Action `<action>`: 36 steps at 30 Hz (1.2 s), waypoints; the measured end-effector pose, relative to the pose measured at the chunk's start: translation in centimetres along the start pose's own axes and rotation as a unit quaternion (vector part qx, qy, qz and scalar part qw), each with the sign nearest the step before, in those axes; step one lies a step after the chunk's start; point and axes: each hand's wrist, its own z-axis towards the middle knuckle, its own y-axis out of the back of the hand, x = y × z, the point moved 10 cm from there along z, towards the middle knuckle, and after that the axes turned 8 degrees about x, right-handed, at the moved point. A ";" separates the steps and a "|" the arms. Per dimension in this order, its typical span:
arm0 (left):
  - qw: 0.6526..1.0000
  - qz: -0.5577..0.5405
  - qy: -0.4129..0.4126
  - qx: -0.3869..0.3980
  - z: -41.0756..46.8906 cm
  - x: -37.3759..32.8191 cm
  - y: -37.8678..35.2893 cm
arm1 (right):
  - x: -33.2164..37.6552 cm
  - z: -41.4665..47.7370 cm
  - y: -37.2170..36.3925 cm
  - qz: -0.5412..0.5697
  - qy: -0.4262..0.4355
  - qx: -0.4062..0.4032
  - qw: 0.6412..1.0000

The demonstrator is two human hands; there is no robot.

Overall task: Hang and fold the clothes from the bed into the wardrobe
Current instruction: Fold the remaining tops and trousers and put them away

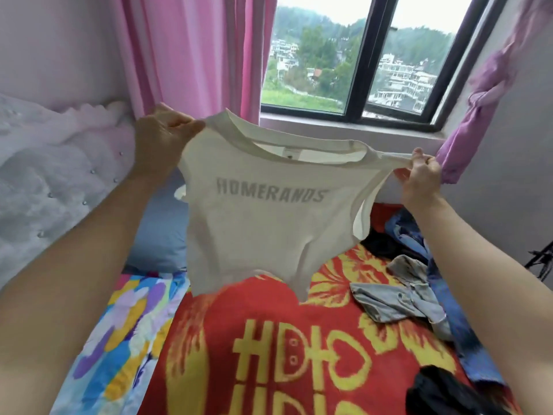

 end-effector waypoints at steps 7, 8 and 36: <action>0.992 0.084 -0.088 0.028 -3.6 -2.7 -0.8 | -0.2 -1.2 3.6 -0.039 -0.008 0.001 0.999; 0.992 0.085 -0.089 0.027 -3.9 -3.1 -0.8 | 0.0 -1.5 3.9 -0.046 -0.005 0.001 0.999; 0.976 0.204 -0.079 0.004 4.5 1.8 -4.2 | -3.2 8.0 -2.8 -0.090 -0.007 0.039 0.995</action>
